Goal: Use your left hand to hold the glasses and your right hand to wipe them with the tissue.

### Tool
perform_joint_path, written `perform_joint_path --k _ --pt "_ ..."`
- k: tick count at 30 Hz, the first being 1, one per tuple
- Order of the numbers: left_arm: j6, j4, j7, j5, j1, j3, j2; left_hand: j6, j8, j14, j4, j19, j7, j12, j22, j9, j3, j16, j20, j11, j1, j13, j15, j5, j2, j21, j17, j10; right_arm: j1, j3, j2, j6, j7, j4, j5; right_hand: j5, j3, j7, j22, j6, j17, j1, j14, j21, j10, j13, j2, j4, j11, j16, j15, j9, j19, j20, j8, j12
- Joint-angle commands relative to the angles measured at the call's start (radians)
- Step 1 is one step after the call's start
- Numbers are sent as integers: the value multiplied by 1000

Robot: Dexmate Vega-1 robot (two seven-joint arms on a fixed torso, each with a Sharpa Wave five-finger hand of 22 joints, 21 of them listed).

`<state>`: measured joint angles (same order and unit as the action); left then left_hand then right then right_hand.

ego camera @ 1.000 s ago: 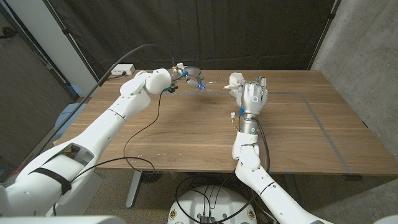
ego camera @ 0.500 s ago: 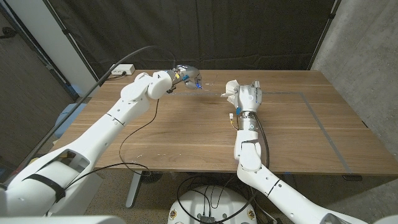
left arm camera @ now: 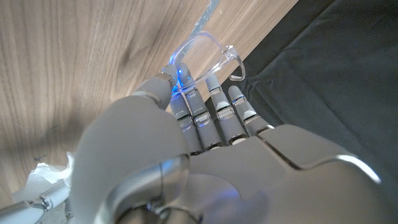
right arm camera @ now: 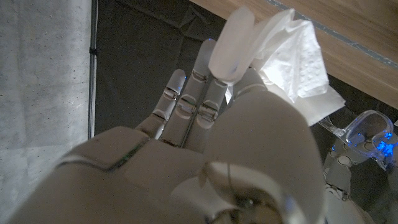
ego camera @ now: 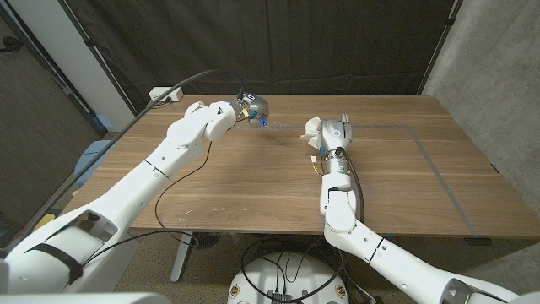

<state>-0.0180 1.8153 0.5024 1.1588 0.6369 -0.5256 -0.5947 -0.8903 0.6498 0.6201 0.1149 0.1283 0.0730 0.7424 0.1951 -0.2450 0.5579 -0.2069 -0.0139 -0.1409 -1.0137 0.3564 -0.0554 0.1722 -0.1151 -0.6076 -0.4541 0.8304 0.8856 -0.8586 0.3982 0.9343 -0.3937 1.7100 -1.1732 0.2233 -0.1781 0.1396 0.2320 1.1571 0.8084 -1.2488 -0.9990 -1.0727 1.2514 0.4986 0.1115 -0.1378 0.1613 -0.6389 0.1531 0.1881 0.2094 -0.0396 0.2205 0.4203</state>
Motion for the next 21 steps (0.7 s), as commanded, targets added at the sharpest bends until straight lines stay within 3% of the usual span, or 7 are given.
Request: perform_joint_path --k 1,8,21 --pt "24 26 88 93 27 -5 2 -72 1 13 6 4 -59 2 3 2 3 -5 6 2 -1 1 -163 3 1 -4 -2 9 -51 -58 36 52 150 -10 -7 -2 -6 8 0 1 3 5 -9 -10 1 5 5 2 7 3 82 4 -7 -85 1 -7" --pt "25 16 124 111 32 -5 10 -70 -3 10 7 3 -59 0 3 7 3 -4 8 2 -1 -1 -163 3 0 -5 -2 7 -76 -93 63 77 287 13 -33 -2 -6 9 -3 -3 3 6 -9 -16 3 5 6 2 7 6 83 5 -10 -85 -1 -11" --pt "13 -5 164 146 28 -17 22 -66 -9 5 8 -4 -53 -4 3 16 1 -4 6 -4 -3 -7 -163 3 -2 -5 -5 3 -87 -106 84 79 422 32 -66 -4 -6 14 -10 -11 -3 10 -5 -31 1 1 9 4 7 18 83 6 -12 -80 -5 -25"
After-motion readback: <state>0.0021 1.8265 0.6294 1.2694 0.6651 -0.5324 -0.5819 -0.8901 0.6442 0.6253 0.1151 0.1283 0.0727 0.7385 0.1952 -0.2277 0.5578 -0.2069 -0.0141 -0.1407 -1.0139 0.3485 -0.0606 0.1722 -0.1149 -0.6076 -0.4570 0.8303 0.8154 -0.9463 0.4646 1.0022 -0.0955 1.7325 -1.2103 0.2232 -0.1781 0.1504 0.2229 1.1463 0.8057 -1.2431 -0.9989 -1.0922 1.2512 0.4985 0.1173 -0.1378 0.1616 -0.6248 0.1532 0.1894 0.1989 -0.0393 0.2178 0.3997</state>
